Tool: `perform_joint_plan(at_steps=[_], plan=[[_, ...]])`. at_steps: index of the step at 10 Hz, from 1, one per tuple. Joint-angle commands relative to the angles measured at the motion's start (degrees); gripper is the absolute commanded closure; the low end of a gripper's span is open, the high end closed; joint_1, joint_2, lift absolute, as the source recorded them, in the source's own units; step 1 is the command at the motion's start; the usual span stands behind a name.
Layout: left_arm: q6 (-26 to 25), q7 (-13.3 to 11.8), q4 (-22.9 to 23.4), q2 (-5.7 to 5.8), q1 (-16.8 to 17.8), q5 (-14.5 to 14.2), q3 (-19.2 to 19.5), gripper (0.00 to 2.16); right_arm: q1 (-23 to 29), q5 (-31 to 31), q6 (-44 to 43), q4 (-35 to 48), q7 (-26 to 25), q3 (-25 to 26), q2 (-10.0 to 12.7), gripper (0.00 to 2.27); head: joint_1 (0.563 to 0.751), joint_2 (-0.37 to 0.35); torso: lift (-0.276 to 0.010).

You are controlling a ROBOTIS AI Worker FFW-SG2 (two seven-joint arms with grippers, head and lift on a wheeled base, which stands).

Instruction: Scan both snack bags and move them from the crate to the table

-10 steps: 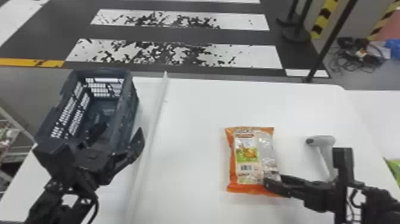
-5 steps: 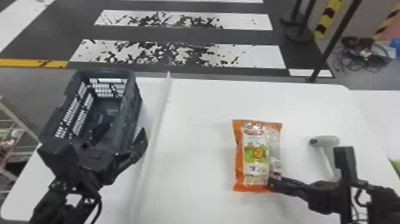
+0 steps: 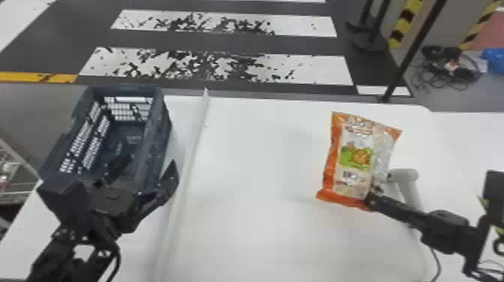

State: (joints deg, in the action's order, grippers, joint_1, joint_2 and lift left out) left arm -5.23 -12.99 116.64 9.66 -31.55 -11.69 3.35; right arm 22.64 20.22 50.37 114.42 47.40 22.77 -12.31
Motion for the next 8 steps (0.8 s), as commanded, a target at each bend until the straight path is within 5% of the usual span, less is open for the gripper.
perform_joint_plan(at_steps=[1,5,8], plan=[[0.00,-0.01,-0.01,0.01,0.00,0.00,-0.01,0.09,-0.84,4.56,0.57,0.37,-0.99,7.90,0.27,2.25,0.695,-0.056,-0.088],[0.00,-0.01,0.17,-0.08,0.17,0.00,-0.10,0.09,-3.74,11.77,0.57,-4.29,-10.57,21.52,0.27,2.25,0.695,-0.242,-0.088],[0.00,-0.01,0.17,-0.17,0.17,0.00,-0.10,0.09,-6.02,16.87,-13.32,-16.24,-21.38,24.60,0.27,2.25,0.695,-0.350,-0.088]])
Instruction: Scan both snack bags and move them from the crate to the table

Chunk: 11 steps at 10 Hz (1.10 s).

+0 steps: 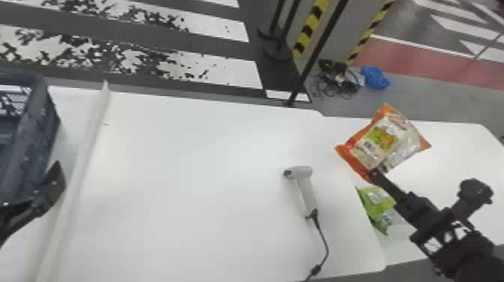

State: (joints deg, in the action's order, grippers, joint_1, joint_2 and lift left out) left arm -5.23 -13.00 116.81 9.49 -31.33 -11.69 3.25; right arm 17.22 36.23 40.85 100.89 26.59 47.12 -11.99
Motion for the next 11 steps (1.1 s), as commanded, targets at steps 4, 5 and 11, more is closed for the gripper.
perform_joint_plan(at_steps=[4,5,11], plan=[[0.00,0.00,0.08,0.00,-0.04,0.00,0.01,0.09,-6.06,2.09,-12.93,-21.17,-5.15,-1.86,-5.06,1.30,0.695,-0.350,-0.088],[0.00,0.00,0.00,0.00,-0.04,0.00,0.01,0.09,-7.11,2.27,-15.57,-24.60,-6.56,-3.00,-6.12,0.34,0.695,-0.350,-0.088],[-0.35,0.17,1.75,-0.35,-0.13,0.00,0.01,0.09,-2.10,2.44,-24.54,-13.26,-11.13,-3.88,-1.55,0.02,0.695,-0.350,-0.088]])
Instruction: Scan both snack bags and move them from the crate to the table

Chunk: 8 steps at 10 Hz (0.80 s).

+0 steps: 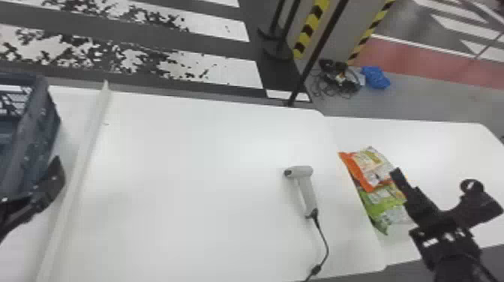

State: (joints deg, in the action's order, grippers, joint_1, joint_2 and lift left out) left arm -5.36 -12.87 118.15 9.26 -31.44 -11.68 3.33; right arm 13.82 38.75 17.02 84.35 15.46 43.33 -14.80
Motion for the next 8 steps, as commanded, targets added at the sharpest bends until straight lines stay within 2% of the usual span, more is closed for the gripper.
perform_joint_plan(at_steps=[1,2,3,4,5,6,8], plan=[[-0.75,0.22,1.47,-0.21,0.06,0.08,-0.34,0.09,4.29,-0.78,-0.88,11.01,-0.70,-1.93,3.73,0.04,0.695,-0.350,-0.088],[-1.46,0.39,2.44,-0.39,0.06,0.35,-0.95,0.09,7.45,-1.48,-2.82,17.51,-0.70,-4.83,5.75,0.04,0.695,-0.350,-0.088],[-1.63,1.10,3.14,-0.47,0.06,1.05,-2.18,0.09,10.97,-3.50,-8.62,22.79,-1.22,-9.66,7.42,0.03,0.695,-0.350,-0.088],[-2.69,2.24,3.76,-0.74,-0.11,2.19,-3.68,0.09,14.13,-7.37,-16.00,26.56,-2.72,-15.64,8.12,0.03,0.695,-0.350,-0.088],[-3.92,3.38,4.46,-1.18,-0.29,3.51,-5.26,0.09,16.42,-12.82,-23.56,28.06,-5.18,-22.06,8.21,0.03,0.695,-0.350,-0.088],[-3.74,3.82,4.81,-1.35,-0.46,3.95,-6.40,0.09,17.56,-16.69,-27.08,28.23,-6.50,-26.71,8.30,0.03,0.695,-0.350,-0.088],[-3.57,4.26,4.99,-1.53,-1.34,4.74,-7.54,0.09,19.49,-23.02,-30.24,28.15,-7.99,-34.54,9.26,0.03,0.695,-0.270,-0.088]])
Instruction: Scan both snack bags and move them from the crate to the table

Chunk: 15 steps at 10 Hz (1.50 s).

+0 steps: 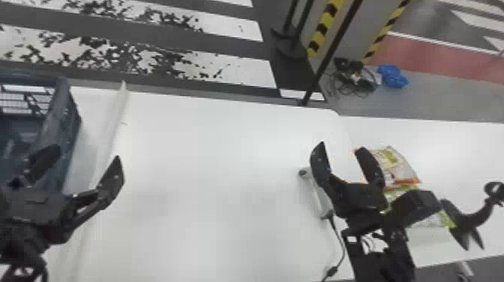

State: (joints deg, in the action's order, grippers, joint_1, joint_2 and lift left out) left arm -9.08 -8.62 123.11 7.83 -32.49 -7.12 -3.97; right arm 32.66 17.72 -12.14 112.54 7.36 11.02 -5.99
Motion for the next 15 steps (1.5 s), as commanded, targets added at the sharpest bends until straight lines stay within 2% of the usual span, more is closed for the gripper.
perform_joint_plan(at_steps=[1,2,5,15], plan=[[0.15,0.00,-0.06,-0.27,-0.82,0.35,-0.34,0.09,2.06,-6.73,-3.72,-0.13,-2.26,-5.57,0.72,0.03,0.695,-0.228,-0.088],[0.33,0.09,-0.06,-0.36,-1.35,0.44,-0.34,0.09,3.12,-10.86,-5.66,-0.57,-4.20,-8.30,0.81,0.03,0.695,-0.208,-0.088],[1.56,0.79,-0.06,-0.45,-3.02,0.35,0.10,0.09,4.08,-11.39,-6.89,-2.06,-4.46,-9.61,0.89,0.03,0.695,-0.122,-0.088],[1.91,0.44,0.55,-0.53,-2.67,-0.79,0.54,0.09,5.22,-11.30,-8.82,-1.71,-4.46,-11.28,1.77,0.04,0.695,-0.092,-0.088]])
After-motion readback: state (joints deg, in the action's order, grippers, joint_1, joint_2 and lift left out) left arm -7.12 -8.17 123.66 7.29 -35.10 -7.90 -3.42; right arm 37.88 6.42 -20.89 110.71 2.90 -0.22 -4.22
